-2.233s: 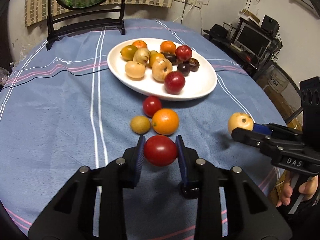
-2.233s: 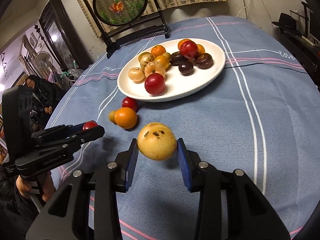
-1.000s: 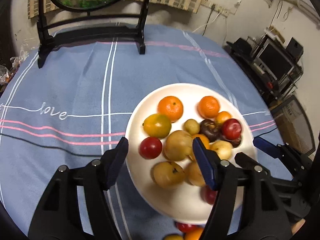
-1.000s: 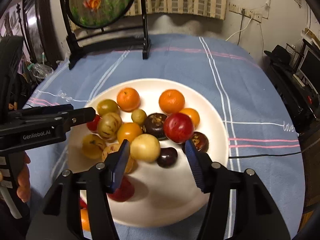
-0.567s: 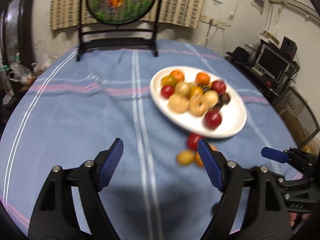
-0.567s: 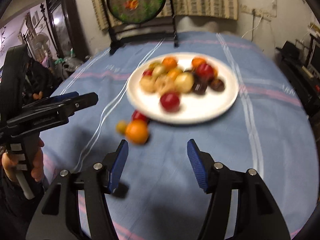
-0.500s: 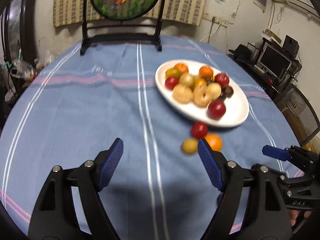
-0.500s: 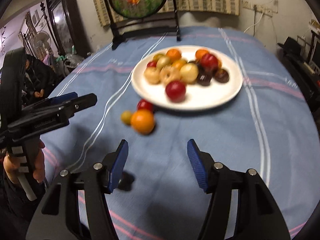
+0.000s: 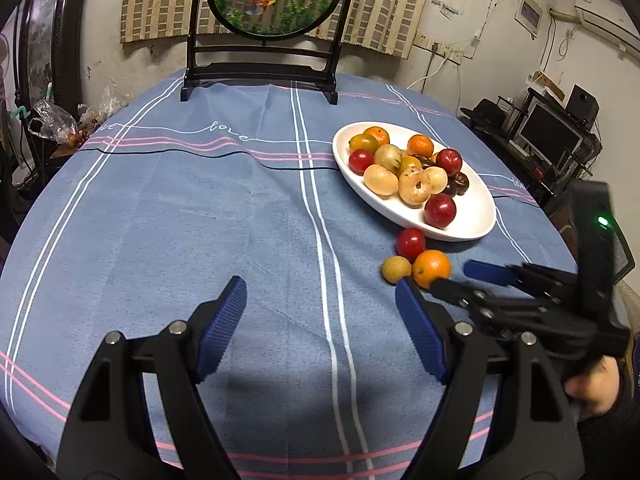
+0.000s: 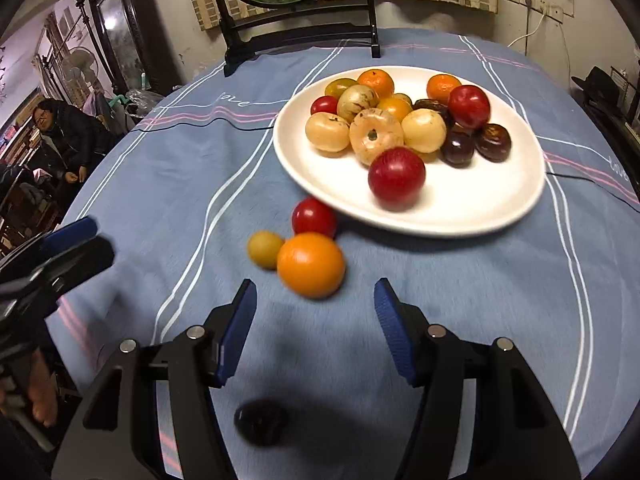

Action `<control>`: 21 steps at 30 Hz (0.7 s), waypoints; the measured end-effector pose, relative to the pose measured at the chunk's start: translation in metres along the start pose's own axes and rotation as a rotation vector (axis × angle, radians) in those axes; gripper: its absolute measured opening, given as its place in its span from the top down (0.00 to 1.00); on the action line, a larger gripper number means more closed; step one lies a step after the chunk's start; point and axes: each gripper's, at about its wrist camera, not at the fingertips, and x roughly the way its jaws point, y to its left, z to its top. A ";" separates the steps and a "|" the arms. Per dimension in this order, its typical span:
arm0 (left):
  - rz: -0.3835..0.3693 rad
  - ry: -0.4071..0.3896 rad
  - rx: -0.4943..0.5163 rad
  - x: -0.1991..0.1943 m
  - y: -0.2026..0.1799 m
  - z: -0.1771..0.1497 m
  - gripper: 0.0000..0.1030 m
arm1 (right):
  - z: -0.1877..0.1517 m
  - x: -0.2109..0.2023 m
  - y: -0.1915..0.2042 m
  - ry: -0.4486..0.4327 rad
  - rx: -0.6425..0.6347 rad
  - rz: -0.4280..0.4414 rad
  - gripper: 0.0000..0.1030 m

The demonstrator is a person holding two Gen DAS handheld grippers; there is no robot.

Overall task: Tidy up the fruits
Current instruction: 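Grasp an orange with the right tool while the left tool grasps a small olive-green fruit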

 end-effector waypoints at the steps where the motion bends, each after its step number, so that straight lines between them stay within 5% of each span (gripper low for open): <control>1: -0.004 0.004 0.000 0.001 0.000 0.000 0.24 | 0.002 0.005 -0.001 0.007 0.001 -0.001 0.40; 4: -0.016 0.015 0.007 0.006 -0.003 0.000 0.24 | 0.006 0.019 -0.005 0.034 0.015 0.056 0.60; 18: -0.050 0.103 0.161 0.067 -0.072 0.005 0.25 | -0.049 -0.066 -0.058 -0.081 0.098 0.008 0.61; 21: -0.010 0.139 0.176 0.087 -0.078 0.007 0.45 | -0.055 -0.077 -0.067 -0.105 0.124 0.047 0.61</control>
